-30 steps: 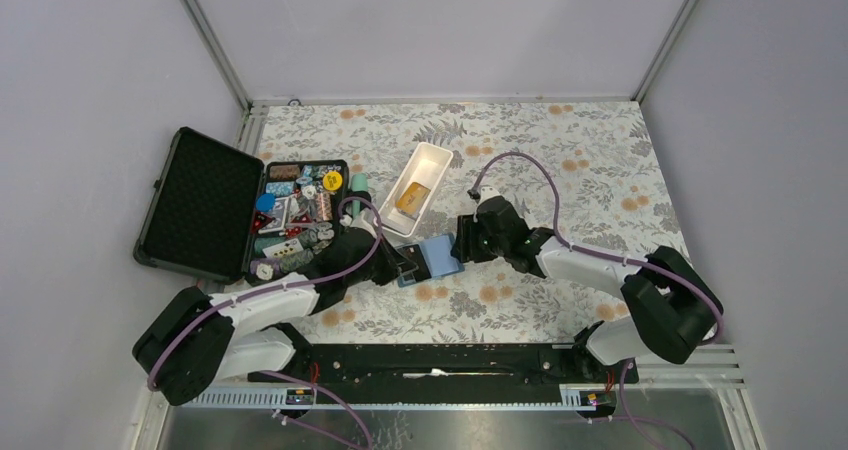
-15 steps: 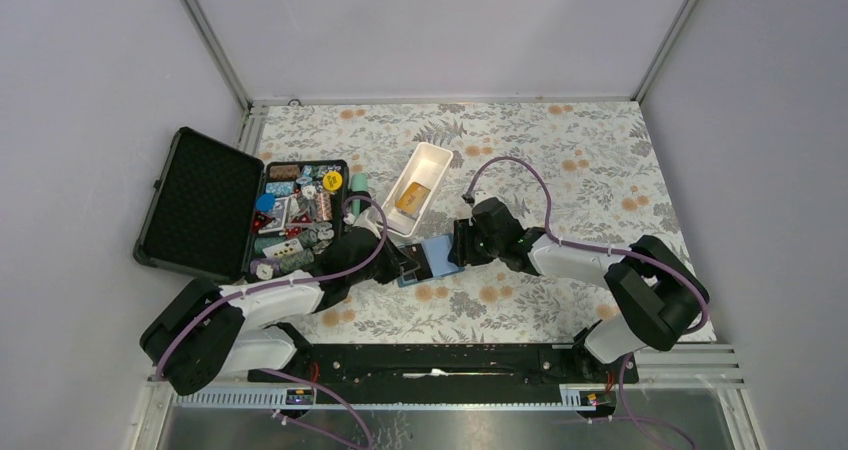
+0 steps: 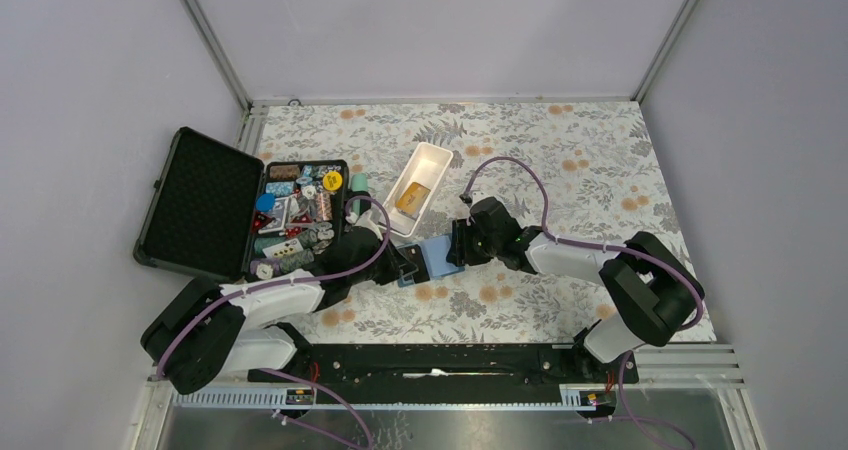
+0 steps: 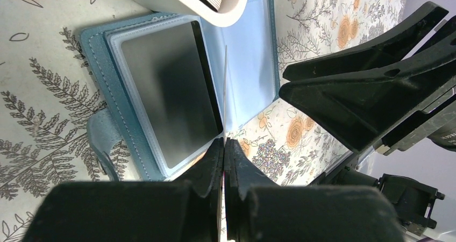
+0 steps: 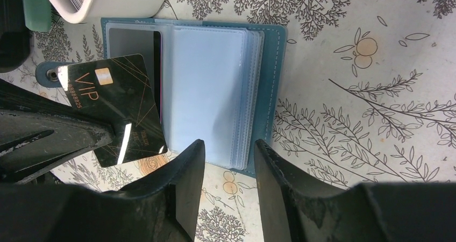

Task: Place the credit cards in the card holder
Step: Insert the credit card into the card holder.

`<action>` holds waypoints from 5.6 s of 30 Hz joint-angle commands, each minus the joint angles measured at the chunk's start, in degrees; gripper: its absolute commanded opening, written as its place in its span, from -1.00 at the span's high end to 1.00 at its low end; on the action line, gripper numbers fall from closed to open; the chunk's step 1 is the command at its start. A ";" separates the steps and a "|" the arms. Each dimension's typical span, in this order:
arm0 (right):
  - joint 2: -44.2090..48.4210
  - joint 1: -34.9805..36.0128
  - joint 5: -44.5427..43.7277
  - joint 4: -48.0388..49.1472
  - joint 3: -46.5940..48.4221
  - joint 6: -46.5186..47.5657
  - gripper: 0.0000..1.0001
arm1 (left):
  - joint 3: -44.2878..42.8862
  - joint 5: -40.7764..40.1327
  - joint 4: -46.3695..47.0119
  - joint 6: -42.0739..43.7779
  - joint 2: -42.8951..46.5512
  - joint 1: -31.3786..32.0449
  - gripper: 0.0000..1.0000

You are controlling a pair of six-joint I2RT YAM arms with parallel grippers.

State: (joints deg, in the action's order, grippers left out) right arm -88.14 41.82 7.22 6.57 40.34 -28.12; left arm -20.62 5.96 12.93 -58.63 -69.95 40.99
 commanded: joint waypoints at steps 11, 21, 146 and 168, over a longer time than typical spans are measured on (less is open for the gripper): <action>-0.86 -0.29 1.56 0.38 1.88 0.01 0.13 | -0.98 2.77 7.20 -2.11 -1.23 -1.34 1.00; -1.49 -0.33 2.09 0.38 2.14 -0.09 0.16 | -0.26 3.37 5.71 -2.73 0.20 -2.67 1.00; -5.96 -0.17 2.75 -2.32 3.97 0.53 0.26 | 5.41 5.96 24.23 -8.43 -13.99 -5.20 1.00; -7.18 0.16 2.28 -4.59 5.82 0.83 0.60 | 6.97 5.95 30.68 -8.63 -17.92 -5.58 1.00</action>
State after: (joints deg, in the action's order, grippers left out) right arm -93.93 41.63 8.69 3.84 44.73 -27.66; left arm -15.38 14.09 40.64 -68.42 -86.48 35.64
